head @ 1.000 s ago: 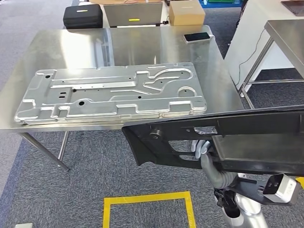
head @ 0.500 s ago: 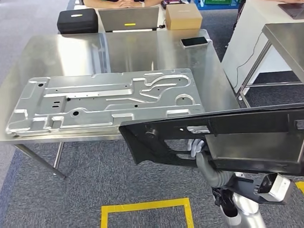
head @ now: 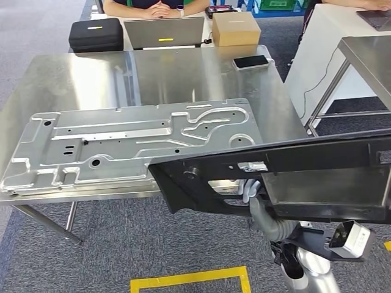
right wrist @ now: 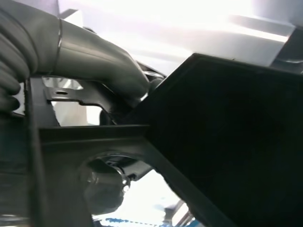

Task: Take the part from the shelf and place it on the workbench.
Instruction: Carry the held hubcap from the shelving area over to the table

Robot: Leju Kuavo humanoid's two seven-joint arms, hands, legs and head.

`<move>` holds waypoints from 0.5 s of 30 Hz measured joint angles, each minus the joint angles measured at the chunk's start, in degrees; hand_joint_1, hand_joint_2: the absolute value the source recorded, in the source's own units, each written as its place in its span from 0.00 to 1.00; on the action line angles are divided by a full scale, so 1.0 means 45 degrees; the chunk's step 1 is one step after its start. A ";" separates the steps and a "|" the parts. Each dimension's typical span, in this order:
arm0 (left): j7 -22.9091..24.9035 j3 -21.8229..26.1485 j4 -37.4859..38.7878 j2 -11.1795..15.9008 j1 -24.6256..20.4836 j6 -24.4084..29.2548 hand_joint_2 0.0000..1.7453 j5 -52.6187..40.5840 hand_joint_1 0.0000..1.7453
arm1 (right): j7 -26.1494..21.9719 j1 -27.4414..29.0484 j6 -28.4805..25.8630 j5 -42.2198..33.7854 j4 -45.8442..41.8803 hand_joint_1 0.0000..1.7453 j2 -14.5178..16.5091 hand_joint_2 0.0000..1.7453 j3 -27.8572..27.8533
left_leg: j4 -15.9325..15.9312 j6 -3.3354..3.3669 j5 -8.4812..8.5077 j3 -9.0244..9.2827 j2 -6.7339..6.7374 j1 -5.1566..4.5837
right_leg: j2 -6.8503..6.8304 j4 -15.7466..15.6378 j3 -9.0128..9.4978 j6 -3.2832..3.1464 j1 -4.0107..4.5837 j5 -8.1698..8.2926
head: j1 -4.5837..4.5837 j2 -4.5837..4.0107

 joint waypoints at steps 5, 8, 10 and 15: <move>-0.0006 -0.0001 0.0000 0.0008 -0.0100 -0.0002 1.00 -0.0028 0.00 | -0.0002 -0.0075 -0.0037 0.0005 0.0001 1.00 0.0018 1.00 0.0069 | -0.0172 0.0278 -0.0253 0.0460 0.0006 0.0039 | -0.0034 0.2679 -0.1609 0.0113 0.0012 -0.1043 | 0.0027 -0.0003; -0.0007 -0.0002 0.0000 0.0008 -0.0074 -0.0002 1.00 -0.0035 0.00 | -0.0002 -0.0070 -0.0085 0.0012 0.0010 1.00 0.0019 1.00 0.0101 | -0.0172 0.0256 -0.0546 0.0802 -0.0002 0.0024 | -0.0036 0.2602 -0.2188 0.0096 0.0033 -0.0470 | 0.0028 -0.0003; -0.0016 -0.0010 0.0000 0.0007 -0.0073 0.0000 1.00 -0.0038 0.00 | -0.0002 -0.0089 -0.0104 0.0022 0.0019 1.00 0.0022 1.00 0.0128 | -0.0181 0.0200 -0.0769 0.1106 -0.0004 0.0027 | -0.0052 0.1244 -0.1940 -0.0023 0.0090 0.0661 | 0.0023 -0.0004; -0.0032 -0.0074 0.0000 0.0001 -0.0111 -0.0001 1.00 -0.0053 0.00 | -0.0004 -0.0125 -0.0166 0.0062 0.0032 1.00 0.0050 1.00 0.0176 | -0.0169 -0.0137 -0.0998 0.1355 0.0005 0.0018 | -0.0077 0.0194 -0.1700 -0.0395 0.0191 0.0993 | 0.0068 0.0000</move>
